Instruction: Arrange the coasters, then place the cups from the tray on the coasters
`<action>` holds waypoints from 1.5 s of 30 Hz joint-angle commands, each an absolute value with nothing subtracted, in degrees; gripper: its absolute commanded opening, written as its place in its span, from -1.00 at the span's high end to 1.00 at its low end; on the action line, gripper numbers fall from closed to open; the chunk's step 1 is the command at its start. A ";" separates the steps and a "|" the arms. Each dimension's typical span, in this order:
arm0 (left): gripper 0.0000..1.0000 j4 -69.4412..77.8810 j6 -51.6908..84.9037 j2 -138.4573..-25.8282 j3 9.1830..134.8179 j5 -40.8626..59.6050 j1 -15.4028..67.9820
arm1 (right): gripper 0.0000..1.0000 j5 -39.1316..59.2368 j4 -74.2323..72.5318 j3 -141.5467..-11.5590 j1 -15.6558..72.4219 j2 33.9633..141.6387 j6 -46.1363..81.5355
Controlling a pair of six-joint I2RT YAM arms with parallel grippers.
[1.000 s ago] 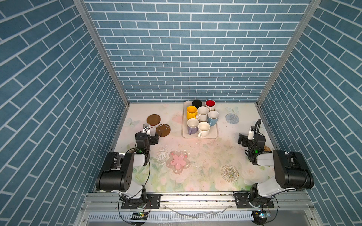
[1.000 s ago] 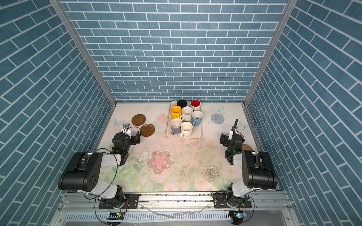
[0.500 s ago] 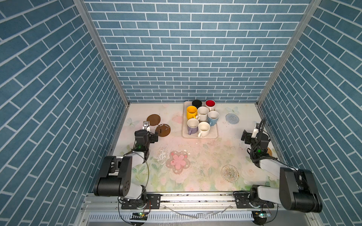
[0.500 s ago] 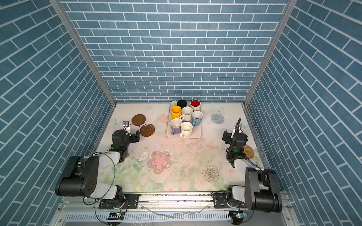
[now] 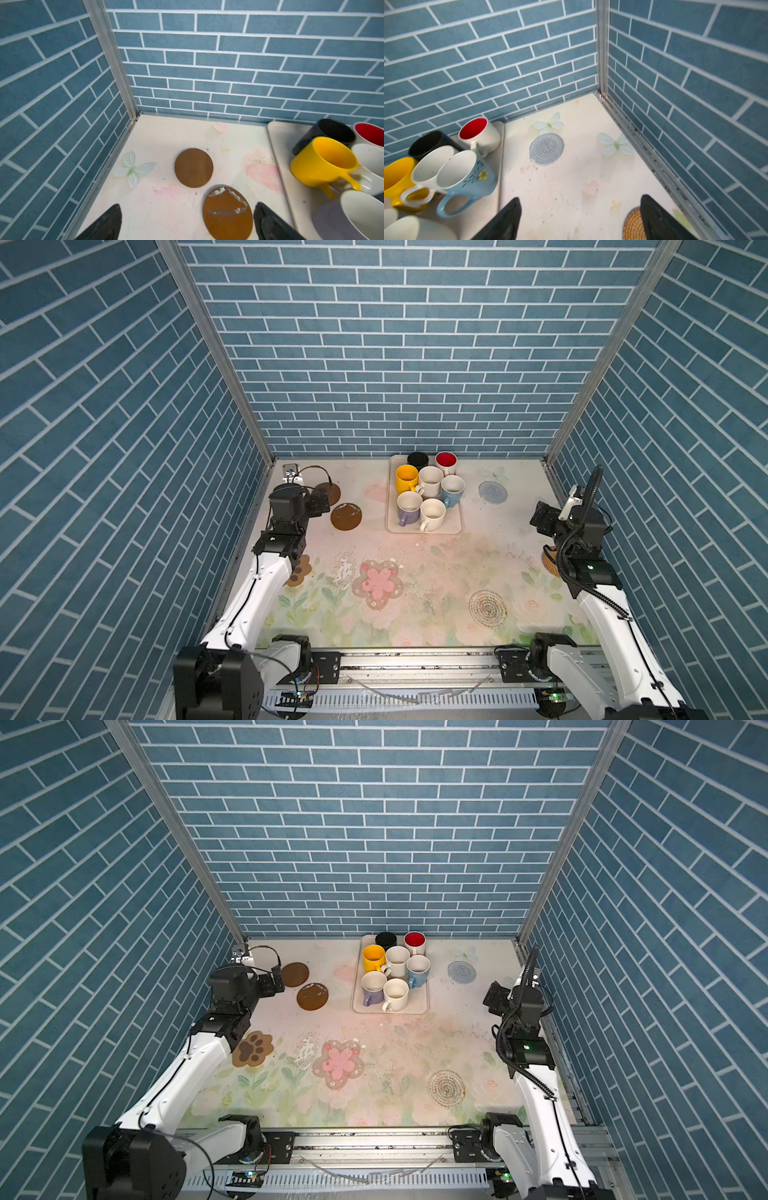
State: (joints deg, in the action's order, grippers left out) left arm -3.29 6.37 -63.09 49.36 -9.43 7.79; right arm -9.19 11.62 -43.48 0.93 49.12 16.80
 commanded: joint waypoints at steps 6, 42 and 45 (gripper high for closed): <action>-0.99 -21.39 14.86 -58.64 51.86 -16.11 21.10 | -0.66 -2.87 35.67 -49.53 7.86 47.18 25.89; -0.99 -3.86 29.02 -69.45 40.17 -21.35 35.16 | 1.00 4.72 42.69 -28.74 32.28 47.51 47.66; -0.99 -3.34 29.97 -69.32 38.54 -20.98 35.22 | 1.00 4.75 40.02 -26.82 33.38 49.55 48.42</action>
State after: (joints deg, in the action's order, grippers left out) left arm -4.36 28.60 -69.43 40.07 -20.38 34.83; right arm 4.01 42.74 -28.88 32.42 48.31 45.08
